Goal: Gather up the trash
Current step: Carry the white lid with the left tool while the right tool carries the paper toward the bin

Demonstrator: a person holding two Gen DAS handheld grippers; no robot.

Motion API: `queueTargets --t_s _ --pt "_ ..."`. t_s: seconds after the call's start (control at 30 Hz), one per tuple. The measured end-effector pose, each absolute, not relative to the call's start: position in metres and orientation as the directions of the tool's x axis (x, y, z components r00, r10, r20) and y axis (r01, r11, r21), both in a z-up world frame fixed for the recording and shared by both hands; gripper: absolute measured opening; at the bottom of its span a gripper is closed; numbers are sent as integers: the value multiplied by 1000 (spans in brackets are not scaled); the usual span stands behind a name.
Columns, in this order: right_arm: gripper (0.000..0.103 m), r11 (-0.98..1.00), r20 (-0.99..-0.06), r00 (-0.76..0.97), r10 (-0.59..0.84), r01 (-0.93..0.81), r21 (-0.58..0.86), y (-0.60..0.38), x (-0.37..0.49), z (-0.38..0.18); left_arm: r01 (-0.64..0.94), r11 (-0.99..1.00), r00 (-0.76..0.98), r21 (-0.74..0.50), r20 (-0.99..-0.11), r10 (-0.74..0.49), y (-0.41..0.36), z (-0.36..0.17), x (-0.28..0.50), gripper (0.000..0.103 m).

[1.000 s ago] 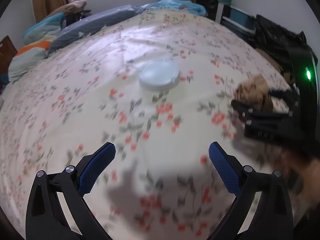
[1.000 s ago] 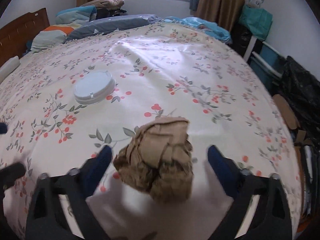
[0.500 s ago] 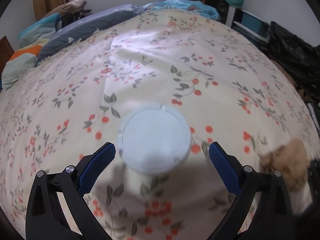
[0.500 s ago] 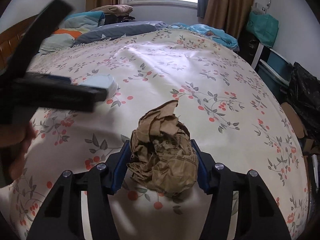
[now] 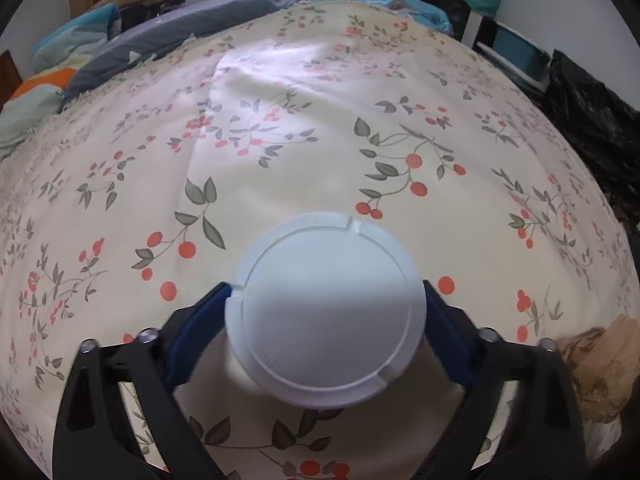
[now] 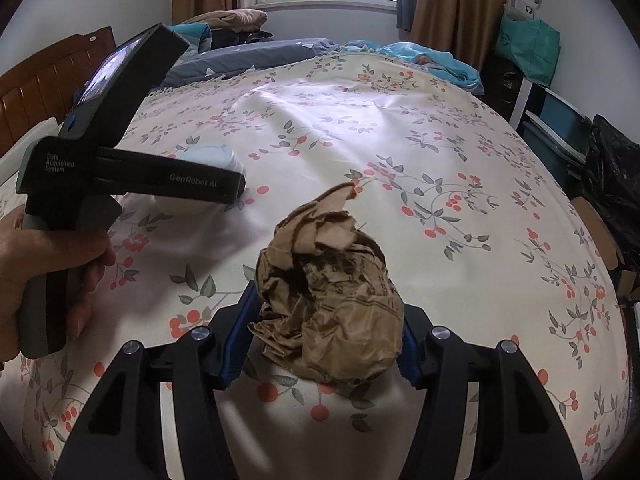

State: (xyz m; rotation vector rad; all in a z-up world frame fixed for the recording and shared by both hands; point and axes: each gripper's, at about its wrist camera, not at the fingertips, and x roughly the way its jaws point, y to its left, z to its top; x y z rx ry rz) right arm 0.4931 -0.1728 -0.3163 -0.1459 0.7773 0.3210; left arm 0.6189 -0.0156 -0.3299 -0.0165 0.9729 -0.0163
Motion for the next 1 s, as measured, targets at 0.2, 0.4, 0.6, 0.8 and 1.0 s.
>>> queueTargets --t_s 0.2,0.4,0.6,0.8,1.0 --pt "54 937 -711 658 246 -348 2 -173 492 -316 32 999 563 -16 -826 -31 -21 -328 609 83" --pt "51 939 -697 666 267 -342 33 -180 489 -304 44 999 569 4 -822 -22 -19 -320 572 83" --pt "50 936 -693 666 276 -350 36 -186 457 -288 48 999 578 -12 -815 -38 -13 -305 510 83" --pt "50 928 -690 664 288 -371 31 -190 401 -271 52 999 586 -13 -809 -41 -11 -287 439 83" --pt "50 918 -680 664 313 -396 36 -193 337 -247 52 999 586 1 -810 -30 -10 -269 366 83"
